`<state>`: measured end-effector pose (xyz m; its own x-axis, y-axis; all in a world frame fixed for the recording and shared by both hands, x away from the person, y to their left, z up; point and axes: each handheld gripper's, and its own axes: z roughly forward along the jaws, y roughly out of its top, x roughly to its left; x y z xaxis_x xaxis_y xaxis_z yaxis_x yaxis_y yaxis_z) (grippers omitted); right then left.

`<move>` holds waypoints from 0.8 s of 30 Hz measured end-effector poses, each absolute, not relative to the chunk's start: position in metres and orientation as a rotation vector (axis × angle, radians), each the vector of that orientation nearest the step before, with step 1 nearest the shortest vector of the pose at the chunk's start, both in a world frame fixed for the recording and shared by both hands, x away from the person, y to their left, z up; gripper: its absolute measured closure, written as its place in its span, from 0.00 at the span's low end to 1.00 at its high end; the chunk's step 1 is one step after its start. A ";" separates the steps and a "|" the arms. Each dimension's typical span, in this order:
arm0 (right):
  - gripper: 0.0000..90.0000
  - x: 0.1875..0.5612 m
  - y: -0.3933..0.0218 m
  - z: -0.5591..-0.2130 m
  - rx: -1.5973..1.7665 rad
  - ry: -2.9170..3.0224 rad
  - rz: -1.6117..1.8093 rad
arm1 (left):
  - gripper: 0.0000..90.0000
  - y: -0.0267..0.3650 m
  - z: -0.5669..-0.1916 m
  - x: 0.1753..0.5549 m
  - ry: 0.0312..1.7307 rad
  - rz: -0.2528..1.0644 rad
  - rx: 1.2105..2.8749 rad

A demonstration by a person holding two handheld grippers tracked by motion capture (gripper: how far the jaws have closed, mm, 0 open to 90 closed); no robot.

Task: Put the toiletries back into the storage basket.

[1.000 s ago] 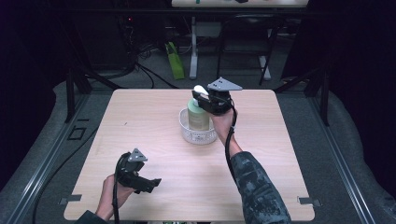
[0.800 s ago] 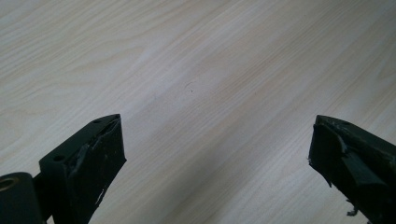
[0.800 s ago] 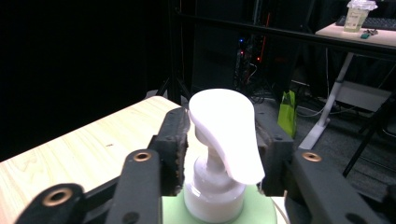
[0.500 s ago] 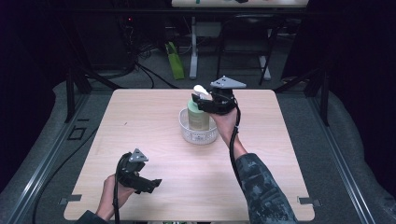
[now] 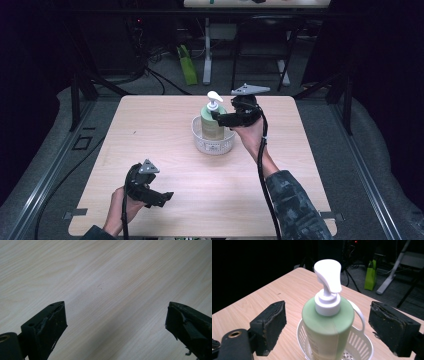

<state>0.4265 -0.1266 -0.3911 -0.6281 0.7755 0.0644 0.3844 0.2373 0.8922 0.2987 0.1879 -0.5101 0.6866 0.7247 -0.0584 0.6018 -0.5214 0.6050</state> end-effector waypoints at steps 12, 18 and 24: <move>0.13 0.398 -0.150 -0.392 1.082 2.161 1.293 | 0.03 0.187 -0.510 0.299 1.014 0.265 2.299; 0.10 0.384 -0.160 -0.400 1.094 2.191 1.261 | 0.03 0.186 -0.510 0.299 1.008 0.267 2.304; 0.09 0.365 -0.174 -0.414 1.128 2.228 1.209 | 0.03 0.186 -0.510 0.299 1.010 0.272 2.300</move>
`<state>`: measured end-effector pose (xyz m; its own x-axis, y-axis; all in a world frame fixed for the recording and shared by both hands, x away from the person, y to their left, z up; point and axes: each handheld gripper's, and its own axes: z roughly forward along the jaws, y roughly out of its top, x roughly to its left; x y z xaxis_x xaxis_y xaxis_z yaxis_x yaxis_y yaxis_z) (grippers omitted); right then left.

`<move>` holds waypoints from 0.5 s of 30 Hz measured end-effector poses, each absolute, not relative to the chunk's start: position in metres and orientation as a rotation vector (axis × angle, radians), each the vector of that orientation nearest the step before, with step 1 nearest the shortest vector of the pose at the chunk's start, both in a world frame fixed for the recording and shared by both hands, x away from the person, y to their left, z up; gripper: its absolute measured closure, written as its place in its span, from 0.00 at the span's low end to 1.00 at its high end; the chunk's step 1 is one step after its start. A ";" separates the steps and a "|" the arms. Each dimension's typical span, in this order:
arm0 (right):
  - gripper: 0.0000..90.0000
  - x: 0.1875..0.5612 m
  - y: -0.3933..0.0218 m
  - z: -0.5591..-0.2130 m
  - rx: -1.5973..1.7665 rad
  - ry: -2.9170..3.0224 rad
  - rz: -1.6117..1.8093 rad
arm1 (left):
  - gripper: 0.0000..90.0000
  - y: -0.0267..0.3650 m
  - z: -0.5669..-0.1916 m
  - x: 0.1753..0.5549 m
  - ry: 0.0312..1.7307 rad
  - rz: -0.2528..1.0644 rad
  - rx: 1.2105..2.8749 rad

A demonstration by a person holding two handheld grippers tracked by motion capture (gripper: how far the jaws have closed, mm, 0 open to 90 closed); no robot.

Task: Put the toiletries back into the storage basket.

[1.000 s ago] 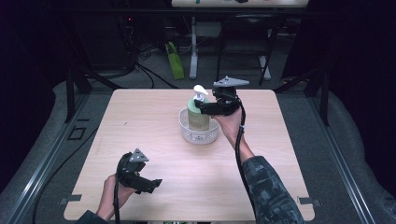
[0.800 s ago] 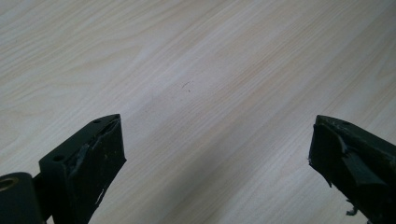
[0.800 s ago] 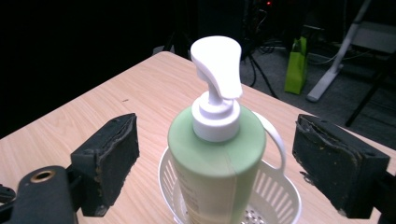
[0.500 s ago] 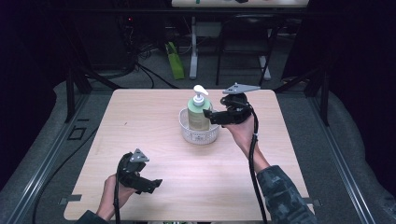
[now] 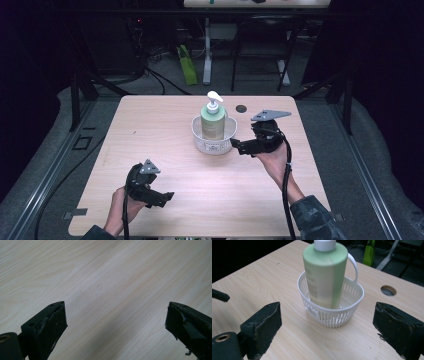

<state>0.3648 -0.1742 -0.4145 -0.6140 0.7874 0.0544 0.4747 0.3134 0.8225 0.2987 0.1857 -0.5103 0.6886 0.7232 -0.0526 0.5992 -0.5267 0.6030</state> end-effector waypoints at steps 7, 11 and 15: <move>0.08 0.349 -0.188 -0.430 1.179 2.248 1.180 | 0.03 0.185 -0.510 0.299 1.008 0.273 2.304; 0.06 0.337 -0.197 -0.449 1.238 2.293 1.122 | 0.03 0.184 -0.511 0.298 1.012 0.274 2.302; 0.05 0.328 -0.204 -0.464 1.270 2.316 1.069 | 0.03 0.185 -0.510 0.299 1.008 0.272 2.306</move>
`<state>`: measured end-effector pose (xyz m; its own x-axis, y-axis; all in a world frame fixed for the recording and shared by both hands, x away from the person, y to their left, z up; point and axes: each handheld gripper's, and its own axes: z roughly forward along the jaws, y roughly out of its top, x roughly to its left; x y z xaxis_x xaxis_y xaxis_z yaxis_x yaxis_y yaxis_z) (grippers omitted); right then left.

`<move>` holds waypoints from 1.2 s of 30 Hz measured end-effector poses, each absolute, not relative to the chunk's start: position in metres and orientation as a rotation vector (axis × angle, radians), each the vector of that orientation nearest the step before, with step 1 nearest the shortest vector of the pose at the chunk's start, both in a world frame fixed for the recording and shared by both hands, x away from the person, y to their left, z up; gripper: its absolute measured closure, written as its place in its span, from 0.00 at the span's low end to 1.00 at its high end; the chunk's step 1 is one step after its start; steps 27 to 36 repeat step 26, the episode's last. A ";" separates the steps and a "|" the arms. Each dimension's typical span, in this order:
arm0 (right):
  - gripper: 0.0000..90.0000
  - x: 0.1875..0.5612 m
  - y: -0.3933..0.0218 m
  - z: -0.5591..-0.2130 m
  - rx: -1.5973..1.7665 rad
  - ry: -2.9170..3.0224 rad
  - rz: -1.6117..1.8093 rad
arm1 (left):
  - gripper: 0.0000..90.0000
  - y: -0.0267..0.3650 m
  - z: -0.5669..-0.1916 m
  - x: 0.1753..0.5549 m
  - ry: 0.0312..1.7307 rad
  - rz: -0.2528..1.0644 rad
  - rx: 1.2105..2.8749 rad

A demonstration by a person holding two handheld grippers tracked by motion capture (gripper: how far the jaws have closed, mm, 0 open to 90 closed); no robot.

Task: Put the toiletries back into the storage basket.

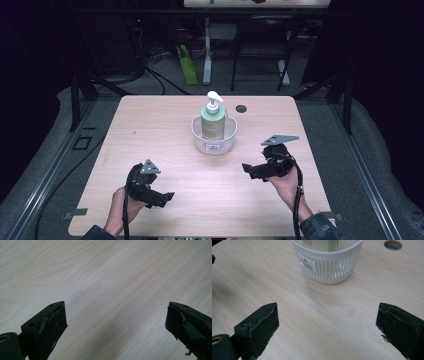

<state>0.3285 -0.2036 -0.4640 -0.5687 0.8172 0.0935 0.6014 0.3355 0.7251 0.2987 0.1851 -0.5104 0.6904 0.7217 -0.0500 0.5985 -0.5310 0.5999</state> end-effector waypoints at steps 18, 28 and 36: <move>0.06 0.295 -0.225 -0.498 1.359 2.363 0.941 | 0.03 0.184 -0.511 0.299 0.998 0.278 2.319; 0.08 0.298 -0.225 -0.500 1.357 2.368 0.904 | 0.03 0.183 -0.512 0.300 1.000 0.274 2.324; 0.08 0.298 -0.225 -0.500 1.357 2.368 0.904 | 0.03 0.183 -0.512 0.300 1.000 0.274 2.324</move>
